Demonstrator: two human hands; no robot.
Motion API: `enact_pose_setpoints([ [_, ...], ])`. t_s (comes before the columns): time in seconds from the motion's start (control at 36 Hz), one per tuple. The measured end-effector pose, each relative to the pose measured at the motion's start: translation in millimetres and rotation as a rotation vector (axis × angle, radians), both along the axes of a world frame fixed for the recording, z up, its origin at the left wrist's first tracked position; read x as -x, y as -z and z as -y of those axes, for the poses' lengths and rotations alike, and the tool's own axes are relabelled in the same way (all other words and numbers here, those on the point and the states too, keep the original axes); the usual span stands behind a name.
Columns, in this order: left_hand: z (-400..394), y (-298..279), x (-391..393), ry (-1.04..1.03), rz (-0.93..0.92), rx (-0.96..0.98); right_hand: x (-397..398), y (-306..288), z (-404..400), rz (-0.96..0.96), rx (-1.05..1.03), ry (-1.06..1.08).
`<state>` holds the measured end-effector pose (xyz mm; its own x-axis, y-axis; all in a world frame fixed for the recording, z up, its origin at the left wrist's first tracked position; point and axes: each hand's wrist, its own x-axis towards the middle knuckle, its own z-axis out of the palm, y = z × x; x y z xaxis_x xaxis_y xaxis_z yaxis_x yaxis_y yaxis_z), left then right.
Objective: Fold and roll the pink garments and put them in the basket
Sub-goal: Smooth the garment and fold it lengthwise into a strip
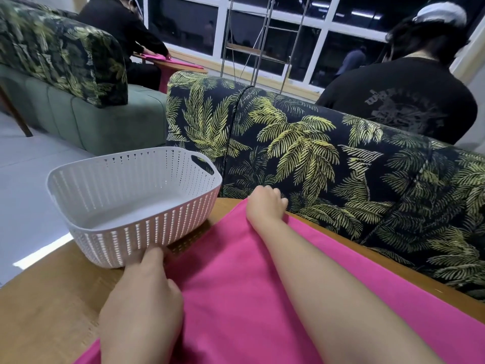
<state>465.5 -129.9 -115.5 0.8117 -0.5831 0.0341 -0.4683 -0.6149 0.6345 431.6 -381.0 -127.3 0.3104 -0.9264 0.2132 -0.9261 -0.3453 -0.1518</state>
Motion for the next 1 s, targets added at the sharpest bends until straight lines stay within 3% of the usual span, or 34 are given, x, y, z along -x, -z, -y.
enact_pose_setpoints([
  [0.11, 1, 6, -1, 0.045, 0.076, -0.086, 2, 1, -5, 0.049, 0.136, -0.083],
  [0.28, 2, 12, -2, 0.079, 0.141, -0.135, 21, -7, -24, 0.291, -0.024, -0.211],
  [0.56, -5, 12, -4, 0.087, 0.179, -0.018, 52, 10, -95, 0.012, -0.216, -0.278],
  [0.75, -31, 7, -15, 0.088, 0.012, 0.159, 48, 7, -101, -0.091, -0.274, -0.251],
  [0.89, -88, 0, -25, 0.194, 0.16, -0.041, 47, -8, -118, -0.093, -0.165, -0.252],
  [1.0, -131, 2, -20, 0.3, 0.129, -0.174, 46, -18, -153, -0.054, -0.112, -0.332],
])
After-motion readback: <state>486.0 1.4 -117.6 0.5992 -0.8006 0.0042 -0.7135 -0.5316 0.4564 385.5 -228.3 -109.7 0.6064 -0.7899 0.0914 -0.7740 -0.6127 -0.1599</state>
